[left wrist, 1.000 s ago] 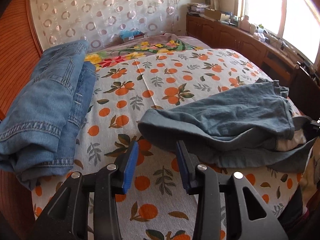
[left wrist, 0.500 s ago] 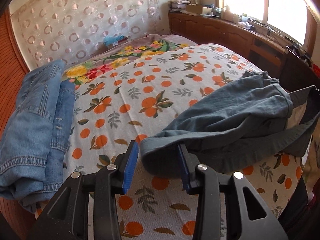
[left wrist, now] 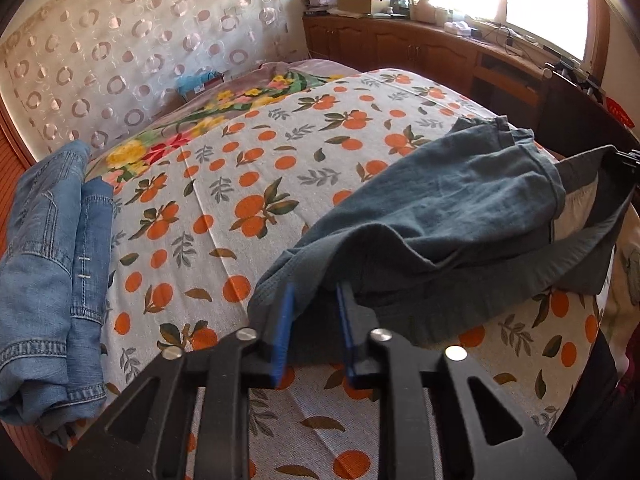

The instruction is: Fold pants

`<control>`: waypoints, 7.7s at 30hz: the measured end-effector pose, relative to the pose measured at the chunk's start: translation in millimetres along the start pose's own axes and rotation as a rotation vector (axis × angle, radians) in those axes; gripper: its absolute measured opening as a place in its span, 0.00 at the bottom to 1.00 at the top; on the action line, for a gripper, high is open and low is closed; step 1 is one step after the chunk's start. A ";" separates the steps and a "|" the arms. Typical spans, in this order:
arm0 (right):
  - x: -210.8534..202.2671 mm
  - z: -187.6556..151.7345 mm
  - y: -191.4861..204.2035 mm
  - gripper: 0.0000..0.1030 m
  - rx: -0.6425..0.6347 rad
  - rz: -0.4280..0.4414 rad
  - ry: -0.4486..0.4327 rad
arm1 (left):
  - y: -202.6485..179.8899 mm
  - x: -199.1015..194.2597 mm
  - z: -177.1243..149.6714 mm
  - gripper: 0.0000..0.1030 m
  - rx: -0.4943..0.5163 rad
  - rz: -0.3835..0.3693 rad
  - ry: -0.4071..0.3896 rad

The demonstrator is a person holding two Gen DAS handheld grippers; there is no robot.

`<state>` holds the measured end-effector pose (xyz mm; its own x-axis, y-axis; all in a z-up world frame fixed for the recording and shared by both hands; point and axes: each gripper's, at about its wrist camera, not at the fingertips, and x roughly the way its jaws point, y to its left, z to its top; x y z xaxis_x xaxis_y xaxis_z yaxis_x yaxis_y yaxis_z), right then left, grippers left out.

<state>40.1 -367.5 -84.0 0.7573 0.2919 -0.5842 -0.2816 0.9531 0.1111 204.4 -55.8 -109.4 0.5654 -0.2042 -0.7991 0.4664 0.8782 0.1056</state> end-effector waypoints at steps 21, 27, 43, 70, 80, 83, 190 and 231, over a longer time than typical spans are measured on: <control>-55.1 75.1 12.2 0.02 -0.117 -0.050 -0.189 | 47.2 -146.3 53.4 0.02 -0.198 0.055 -0.391; -69.7 107.0 26.2 0.02 -0.175 -0.056 -0.265 | 59.4 -182.8 61.6 0.02 -0.213 0.098 -0.489; 28.9 197.6 61.1 0.02 -0.225 -0.058 -0.377 | 124.2 -197.1 82.9 0.00 -0.272 0.257 -0.567; 167.6 34.6 14.4 0.02 -0.179 -0.037 0.069 | 16.9 20.8 41.4 0.42 0.002 -0.046 -0.080; 169.2 37.1 0.5 0.02 -0.138 -0.007 0.071 | -0.1 50.4 44.7 0.42 0.212 0.097 0.010; 173.3 37.4 0.2 0.03 -0.130 0.000 0.065 | -0.9 51.5 49.7 0.42 0.234 0.114 0.014; 86.7 65.1 40.3 0.03 -0.255 -0.022 0.005 | 25.3 -86.6 38.4 0.02 0.036 0.234 -0.287; 117.1 29.5 32.3 0.17 -0.160 -0.005 0.097 | 8.8 -51.0 -87.2 0.45 -0.095 0.108 -0.141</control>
<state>137.0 -300.1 -125.0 0.7006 0.2704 -0.6603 -0.3736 0.9275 -0.0166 120.3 0.1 -119.3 0.7012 -0.1596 -0.6949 0.3353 0.9339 0.1239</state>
